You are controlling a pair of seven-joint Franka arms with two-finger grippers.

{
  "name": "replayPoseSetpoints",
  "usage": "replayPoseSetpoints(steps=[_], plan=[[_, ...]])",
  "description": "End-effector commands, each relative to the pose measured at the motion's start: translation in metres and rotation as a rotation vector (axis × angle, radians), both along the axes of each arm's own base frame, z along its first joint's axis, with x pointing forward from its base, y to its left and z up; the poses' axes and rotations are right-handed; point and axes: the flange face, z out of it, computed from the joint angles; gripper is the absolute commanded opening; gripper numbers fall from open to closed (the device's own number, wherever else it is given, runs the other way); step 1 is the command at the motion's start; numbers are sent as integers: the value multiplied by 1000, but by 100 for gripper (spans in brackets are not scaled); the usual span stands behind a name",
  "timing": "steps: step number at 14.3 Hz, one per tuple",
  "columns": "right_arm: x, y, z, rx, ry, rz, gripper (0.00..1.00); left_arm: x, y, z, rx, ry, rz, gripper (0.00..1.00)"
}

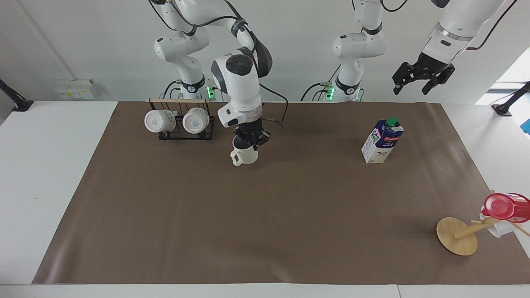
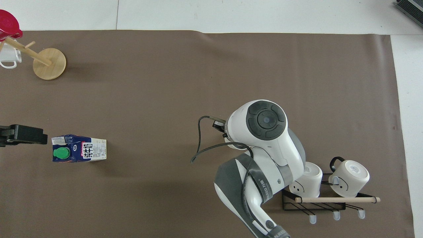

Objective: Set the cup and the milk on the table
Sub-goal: 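Carry the mug toward the table center while the left gripper grasps the carton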

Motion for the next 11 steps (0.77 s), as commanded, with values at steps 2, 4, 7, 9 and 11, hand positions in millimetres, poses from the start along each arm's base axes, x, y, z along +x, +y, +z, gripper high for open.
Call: replayPoseSetpoints(steps=[2, 4, 7, 9, 11], plan=[[-1, 34, -27, -37, -32, -32, 0, -1, -5, 5, -3, 6, -11, 100], [-3, 44, -44, -67, -51, -21, 0, -1, -8, 4, -3, 5, -25, 100], [-4, 44, -49, -79, -46, -15, 0, -5, -7, -3, 0, 12, -21, 100], [-3, 44, -49, -77, -47, -19, 0, -7, -5, -16, 2, 8, -14, 100], [-3, 45, -49, -73, -49, -26, 0, -11, -3, -32, 5, -19, -24, 100]])
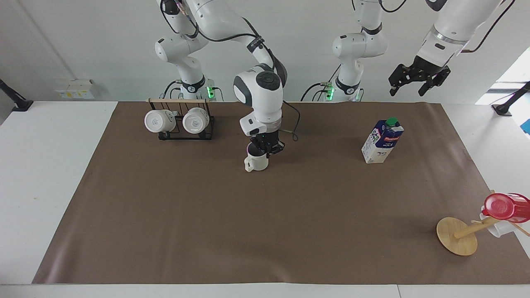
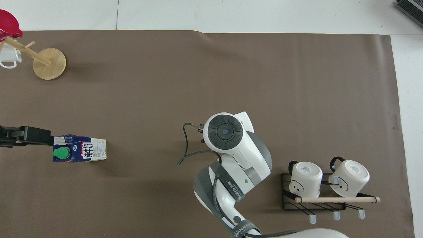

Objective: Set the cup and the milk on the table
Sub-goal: 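Carry the mug toward the table center while the left gripper grasps the carton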

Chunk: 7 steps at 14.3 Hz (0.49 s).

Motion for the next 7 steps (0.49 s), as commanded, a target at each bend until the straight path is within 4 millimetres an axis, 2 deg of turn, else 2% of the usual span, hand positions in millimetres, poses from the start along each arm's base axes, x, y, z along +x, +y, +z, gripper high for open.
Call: replayPoseSetpoints(steps=[1, 6, 7], plan=[[3, 2, 5, 4, -27, -18, 0, -16, 4, -24, 2, -45, -36, 100], [4, 5, 3, 22, -38, -22, 0, -29, 7, -77, 41, -153, -113, 100], [5, 5, -4, 17, -32, -23, 0, -34, 8, -87, 45, -176, -113, 100]])
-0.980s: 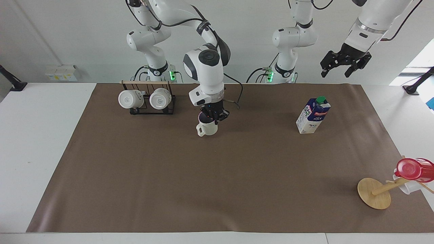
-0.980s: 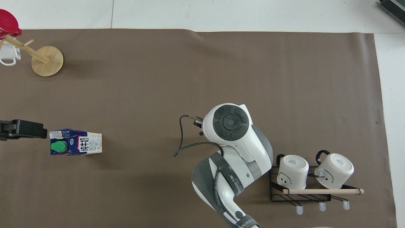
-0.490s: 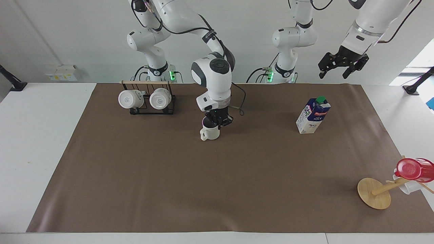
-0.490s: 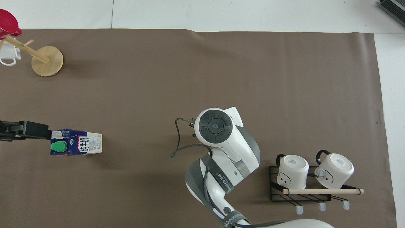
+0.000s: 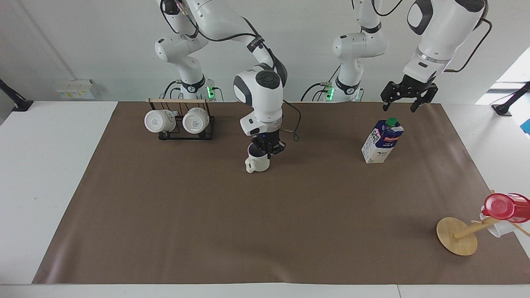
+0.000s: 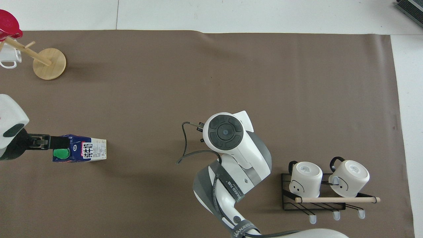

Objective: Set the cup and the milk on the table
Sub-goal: 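Carry the mug toward the table center while the left gripper grasps the carton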

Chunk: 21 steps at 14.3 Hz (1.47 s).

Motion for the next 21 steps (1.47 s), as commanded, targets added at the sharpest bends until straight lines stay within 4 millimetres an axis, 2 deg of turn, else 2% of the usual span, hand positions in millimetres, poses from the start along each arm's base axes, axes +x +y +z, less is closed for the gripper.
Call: replayPoseSetpoints(steps=[1, 2, 3, 4, 5, 6, 8, 10, 13, 14, 15, 19, 21], plan=[[4, 3, -8, 3, -18, -22, 0, -23, 4, -25, 29, -69, -26, 100], [4, 3, -8, 3, -18, -22, 0, -25, 5, -31, 29, -75, -26, 100], [4, 3, -8, 3, -18, -20, 8, -26, 5, -37, 29, -79, -26, 100], [4, 3, -9, 0, -18, -11, 45, -27, 8, -43, 31, -86, -27, 100], [4, 1, -9, -15, -18, 1, 91, -28, 12, -46, 35, -104, -46, 100], [4, 1, -8, -27, -28, 19, 100, -29, 13, -51, 38, -115, -65, 100], [8, -4, 0, -26, -42, 44, 100, -33, 14, -60, 39, -113, -66, 100], [12, -14, 24, -10, -64, 56, 100, -35, 15, -71, 40, -130, -66, 100], [20, -44, 64, 6, -78, 97, 100, -35, 18, -77, 41, -147, -58, 100], [21, -54, 76, 6, -84, 116, 100, -36, 20, -87, 42, -158, -55, 100], [20, -61, 86, 3, -81, 133, 100, -39, 20, -95, 43, -159, -55, 100], [25, -104, 120, -14, -73, 195, 100, -38, 20, -97, 42, -149, -55, 100], [30, -140, 136, -25, -62, 211, 100, -37, 21, -96, 41, -144, -52, 100]])
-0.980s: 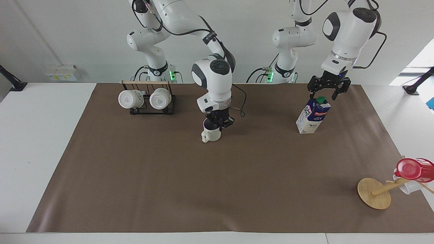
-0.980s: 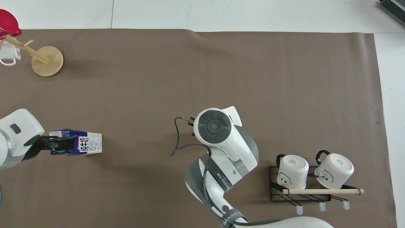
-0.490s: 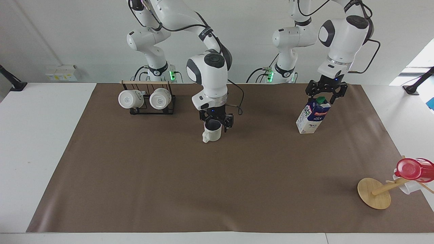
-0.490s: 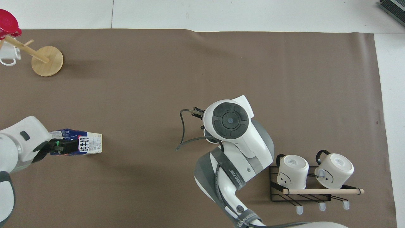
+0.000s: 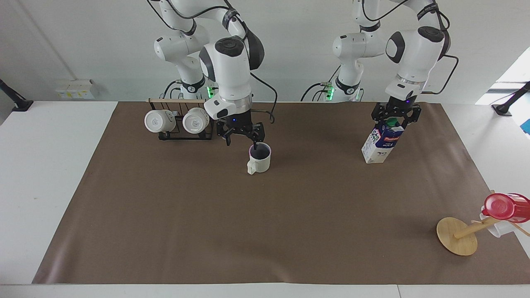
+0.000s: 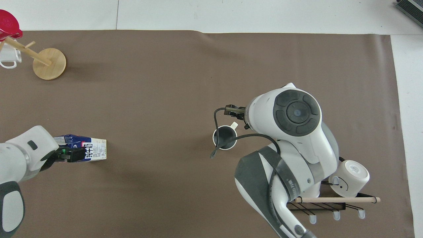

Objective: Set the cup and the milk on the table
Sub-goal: 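Set the mug down, open the right gripper and withdraw it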

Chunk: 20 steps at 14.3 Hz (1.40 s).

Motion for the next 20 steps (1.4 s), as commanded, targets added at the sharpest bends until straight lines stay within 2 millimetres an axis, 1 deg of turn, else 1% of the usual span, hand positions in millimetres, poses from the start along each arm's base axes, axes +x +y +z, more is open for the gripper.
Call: replayPoseSetpoints(steps=[1, 2, 5, 6, 7, 9, 11, 12, 13, 15, 17, 18, 19, 20], plan=[[2, -51, 25, -21, 10, 53, 100, -5, 7, 2, 20, -15, -4, 95], [2, -71, 34, -29, 19, 73, 100, -5, 7, 2, 20, -12, -4, 87], [0, -145, 61, -46, 49, 96, 100, -6, 5, 2, 17, 0, 9, 76], [-3, -166, 69, -49, 60, 96, 100, -6, 6, 2, 17, 2, 11, 69], [-7, -188, 78, -50, 68, 90, 100, -6, 6, 3, 16, 5, 11, 65], [-14, -223, 95, -52, 91, 89, 100, -4, 6, 3, 15, 12, 15, 57], [-17, -255, 109, -54, 117, 95, 100, -4, 6, 4, 14, 13, 19, 54], [-18, -269, 109, -52, 125, 101, 100, -1, 5, 10, 12, 2, 29, 54], [-18, -279, 111, -38, 126, 110, 100, 2, 1, 19, 8, 6, 42, 52], [-20, -300, 125, -28, 116, 112, 100, 10, -12, 34, -4, 37, 93, 52], [-20, -310, 142, -30, 98, 128, 100, 12, -48, 46, -21, 22, 110, 52], [-20, -311, 157, -31, 106, 134, 100, 13, -64, 47, -33, 23, 133, 52], [-18, -311, 168, -41, 119, 133, 100, 12, -83, 53, -46, 13, 150, 51], [-15, -307, 171, -51, 138, 141, 100, 14, -103, 55, -57, 20, 168, 51]])
